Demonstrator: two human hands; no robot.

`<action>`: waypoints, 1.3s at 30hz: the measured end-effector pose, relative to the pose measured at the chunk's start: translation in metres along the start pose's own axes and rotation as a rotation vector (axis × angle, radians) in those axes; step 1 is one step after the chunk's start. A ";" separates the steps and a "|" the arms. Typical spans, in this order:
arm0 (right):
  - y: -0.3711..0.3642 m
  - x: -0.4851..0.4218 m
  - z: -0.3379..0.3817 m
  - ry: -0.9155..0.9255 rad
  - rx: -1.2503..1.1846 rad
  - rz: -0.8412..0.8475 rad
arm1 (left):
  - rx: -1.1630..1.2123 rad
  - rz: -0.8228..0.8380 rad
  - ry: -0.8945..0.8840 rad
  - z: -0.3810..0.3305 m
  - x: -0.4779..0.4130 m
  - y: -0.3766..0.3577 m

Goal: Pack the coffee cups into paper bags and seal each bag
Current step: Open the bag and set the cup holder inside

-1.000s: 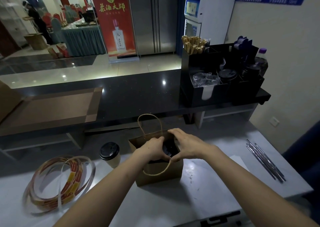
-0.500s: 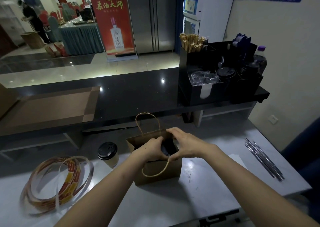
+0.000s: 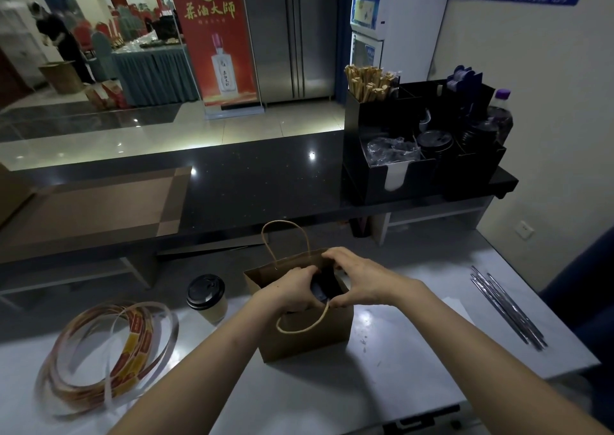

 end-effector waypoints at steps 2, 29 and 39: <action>0.000 0.000 0.000 -0.001 -0.015 0.002 | 0.019 -0.013 -0.004 0.000 0.000 0.001; -0.001 0.004 -0.009 0.017 -0.010 -0.153 | -0.082 -0.038 -0.008 0.005 0.004 -0.001; 0.000 0.011 -0.013 0.031 0.122 -0.354 | -0.122 -0.044 0.005 0.005 0.002 -0.005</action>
Point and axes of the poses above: each hand's wrist, its own x-axis away from the middle knuckle, its own y-axis out of the back of the hand, z = x × y, the point moved 4 cm from there along -x, towards the middle knuckle, and after that the axes turned 5 degrees about -x, right-handed, at the moved point
